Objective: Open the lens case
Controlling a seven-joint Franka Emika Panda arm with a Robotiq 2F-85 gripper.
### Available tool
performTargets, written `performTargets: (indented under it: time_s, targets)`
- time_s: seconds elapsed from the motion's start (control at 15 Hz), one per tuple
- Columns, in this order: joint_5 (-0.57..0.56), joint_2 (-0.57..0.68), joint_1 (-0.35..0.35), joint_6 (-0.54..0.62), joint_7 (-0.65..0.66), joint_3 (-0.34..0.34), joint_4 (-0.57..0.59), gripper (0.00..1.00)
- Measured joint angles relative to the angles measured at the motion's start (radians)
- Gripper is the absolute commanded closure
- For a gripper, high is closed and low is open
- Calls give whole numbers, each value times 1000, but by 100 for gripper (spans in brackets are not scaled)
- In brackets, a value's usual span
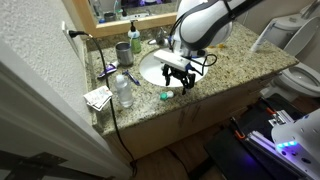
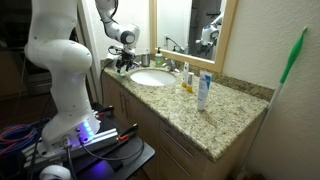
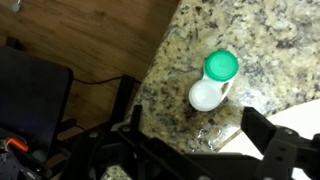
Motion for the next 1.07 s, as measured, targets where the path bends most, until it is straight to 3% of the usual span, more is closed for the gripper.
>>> performTargets:
  time_s: [1.07]
  targets:
    - [-17, 63, 23, 79, 8, -6, 7, 0]
